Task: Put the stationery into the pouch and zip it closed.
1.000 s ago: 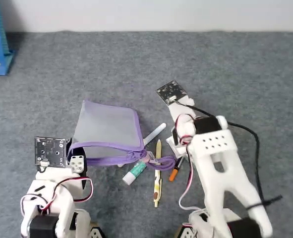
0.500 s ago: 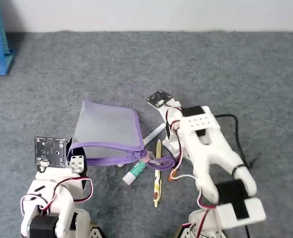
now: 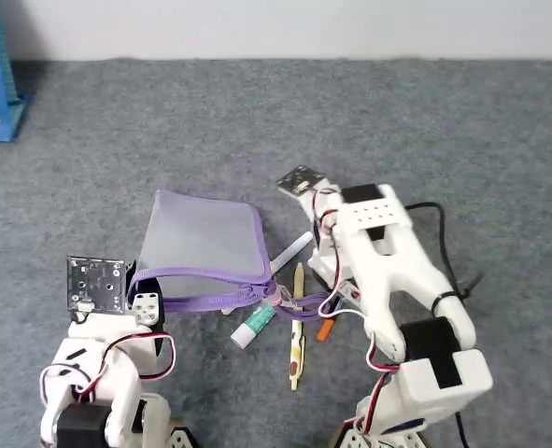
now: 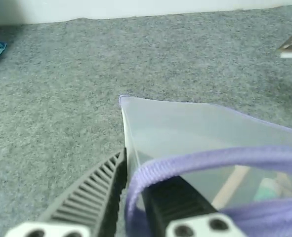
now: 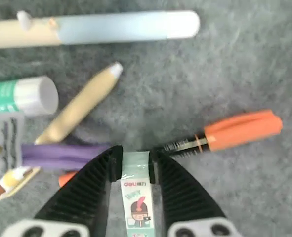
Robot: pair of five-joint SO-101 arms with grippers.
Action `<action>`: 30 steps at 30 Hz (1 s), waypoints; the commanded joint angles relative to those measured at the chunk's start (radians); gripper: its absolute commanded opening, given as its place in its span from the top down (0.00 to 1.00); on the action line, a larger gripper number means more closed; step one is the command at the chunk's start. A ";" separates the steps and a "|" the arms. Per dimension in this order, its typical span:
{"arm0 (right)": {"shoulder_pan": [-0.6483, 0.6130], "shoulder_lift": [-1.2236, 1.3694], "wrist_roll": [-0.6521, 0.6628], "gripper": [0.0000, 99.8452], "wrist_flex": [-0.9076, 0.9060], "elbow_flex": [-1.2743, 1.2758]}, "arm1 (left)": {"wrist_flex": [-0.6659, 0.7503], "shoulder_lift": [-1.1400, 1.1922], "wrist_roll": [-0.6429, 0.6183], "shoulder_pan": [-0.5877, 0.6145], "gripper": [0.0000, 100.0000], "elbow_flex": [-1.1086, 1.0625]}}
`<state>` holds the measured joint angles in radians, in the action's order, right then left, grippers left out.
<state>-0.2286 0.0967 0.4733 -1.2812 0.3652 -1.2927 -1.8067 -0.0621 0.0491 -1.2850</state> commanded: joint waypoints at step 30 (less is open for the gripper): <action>-0.263 -0.802 -0.224 0.99 -0.479 -0.311 | -0.097 0.423 -0.012 -0.008 0.99 0.538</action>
<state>-0.4450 -0.6720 0.3276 -1.7430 0.1274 -1.3817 -1.5014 -0.0637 0.0460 -0.8784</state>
